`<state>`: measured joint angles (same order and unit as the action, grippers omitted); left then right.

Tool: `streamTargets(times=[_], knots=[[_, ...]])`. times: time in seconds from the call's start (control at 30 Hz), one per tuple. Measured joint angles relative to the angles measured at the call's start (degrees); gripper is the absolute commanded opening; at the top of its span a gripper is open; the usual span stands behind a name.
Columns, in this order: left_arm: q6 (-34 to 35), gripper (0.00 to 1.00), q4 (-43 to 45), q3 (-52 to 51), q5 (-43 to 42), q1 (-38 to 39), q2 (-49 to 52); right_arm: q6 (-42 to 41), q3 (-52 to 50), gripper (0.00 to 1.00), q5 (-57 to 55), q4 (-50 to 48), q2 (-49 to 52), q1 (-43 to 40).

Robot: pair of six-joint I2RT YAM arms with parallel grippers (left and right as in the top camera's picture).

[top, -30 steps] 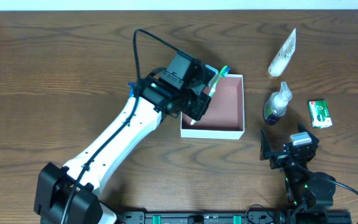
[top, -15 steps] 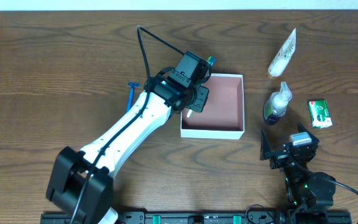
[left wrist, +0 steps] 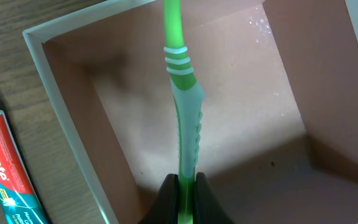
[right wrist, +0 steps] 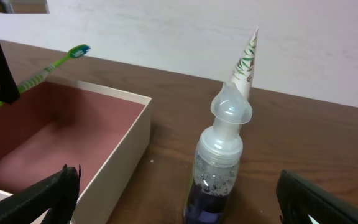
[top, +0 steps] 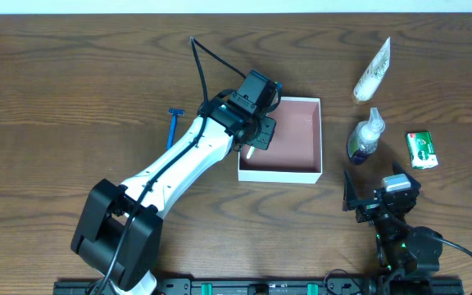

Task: Pack container
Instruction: 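Lift the toothbrush and carry it over the white box, then lower the toothbrush into the box and open the left gripper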

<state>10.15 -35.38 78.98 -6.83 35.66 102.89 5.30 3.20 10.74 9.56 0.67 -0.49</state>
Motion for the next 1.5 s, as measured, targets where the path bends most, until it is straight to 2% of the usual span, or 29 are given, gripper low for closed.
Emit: streamTargets(times=[0.37, 0.73, 1.5], knots=[[0.8, 0.06, -1.4, 0.0, -0.3, 0.2, 0.5, 0.0, 0.0, 0.99, 0.0, 0.0, 0.0, 0.0], [1.7, 0.06, -1.5, 0.0, -0.3, 0.2, 5.9, 0.0, 0.0, 0.99, 0.0, 0.0, 0.0, 0.0], [1.7, 0.06, -3.9, 0.0, -0.3, 0.2, 5.9, 0.0, 0.0, 0.99, 0.0, 0.0, 0.0, 0.0]])
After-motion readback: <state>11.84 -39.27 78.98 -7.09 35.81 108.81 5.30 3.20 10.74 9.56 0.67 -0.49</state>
